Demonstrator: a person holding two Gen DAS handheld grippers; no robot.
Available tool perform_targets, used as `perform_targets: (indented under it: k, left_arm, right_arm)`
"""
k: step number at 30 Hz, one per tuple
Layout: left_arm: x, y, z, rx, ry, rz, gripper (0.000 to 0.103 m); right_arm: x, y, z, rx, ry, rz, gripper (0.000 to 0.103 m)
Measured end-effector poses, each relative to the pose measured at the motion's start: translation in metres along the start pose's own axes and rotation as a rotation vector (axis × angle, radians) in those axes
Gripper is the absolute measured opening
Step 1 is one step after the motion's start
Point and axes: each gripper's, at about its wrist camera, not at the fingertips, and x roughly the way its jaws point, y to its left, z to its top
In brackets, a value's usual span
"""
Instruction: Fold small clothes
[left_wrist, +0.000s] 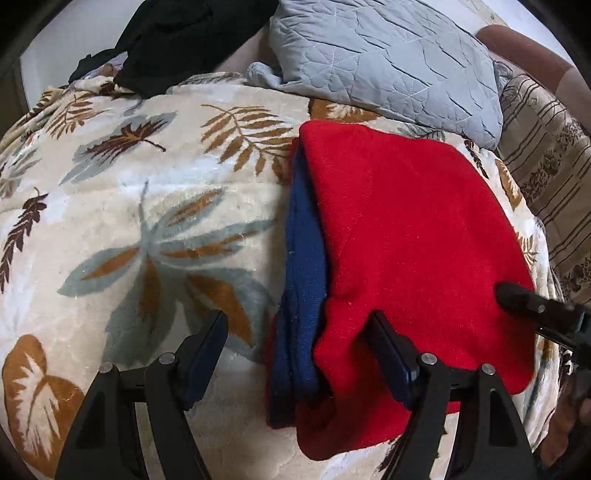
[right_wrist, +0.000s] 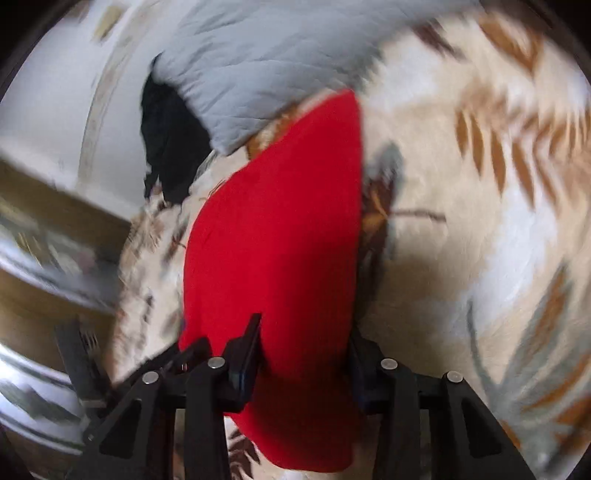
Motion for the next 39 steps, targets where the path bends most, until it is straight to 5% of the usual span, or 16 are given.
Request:
perform_targets:
  k: [3,9,12,13,14,18,27,32,33,35,39]
  left_arm:
    - [-0.003,-0.002,-0.002,0.007,-0.005,0.005,0.079]
    - [-0.004,-0.004,-0.001,0.017,-0.014,0.024,0.079]
    - [-0.003,-0.002,-0.001,0.015,-0.009,0.018,0.079]
    - [-0.003,-0.002,-0.001,0.019,-0.007,0.021,0.079]
    - [-0.004,-0.001,-0.001,0.024,-0.005,0.021,0.079]
    - [-0.001,-0.001,0.000,0.020,-0.001,0.014,0.079]
    - [-0.008,-0.004,-0.002,0.021,-0.004,0.046,0.079]
    - [-0.017,-0.007,-0.005,0.033,-0.011,0.064,0.079]
    - [-0.020,-0.008,-0.006,0.036,-0.012,0.068,0.079]
    - [-0.027,-0.008,-0.007,0.042,-0.025,0.070,0.079]
    - [-0.040,-0.004,-0.008,0.025,-0.041,0.072,0.079]
  right_arm:
    - [0.011,-0.014,0.001,0.053,0.033,-0.012,0.061]
    - [-0.004,-0.027,0.026,0.131,-0.077,0.075,0.078]
    - [0.026,-0.039,0.047,0.192,-0.025,0.098,0.077]
    - [0.032,-0.040,0.048,0.197,-0.005,0.123,0.067]
    - [0.036,-0.033,0.047,0.169,0.020,0.117,0.046]
    - [0.032,0.001,0.043,0.007,-0.013,-0.069,0.045]
    - [-0.004,0.009,0.026,-0.016,-0.092,-0.135,0.071]
    - [0.012,0.007,0.006,-0.013,-0.010,-0.114,0.069]
    - [0.021,0.006,0.003,-0.018,0.027,-0.090,0.056]
    - [0.019,0.010,0.002,-0.049,0.015,-0.114,0.048]
    - [0.017,0.016,0.001,-0.075,0.010,-0.155,0.052]
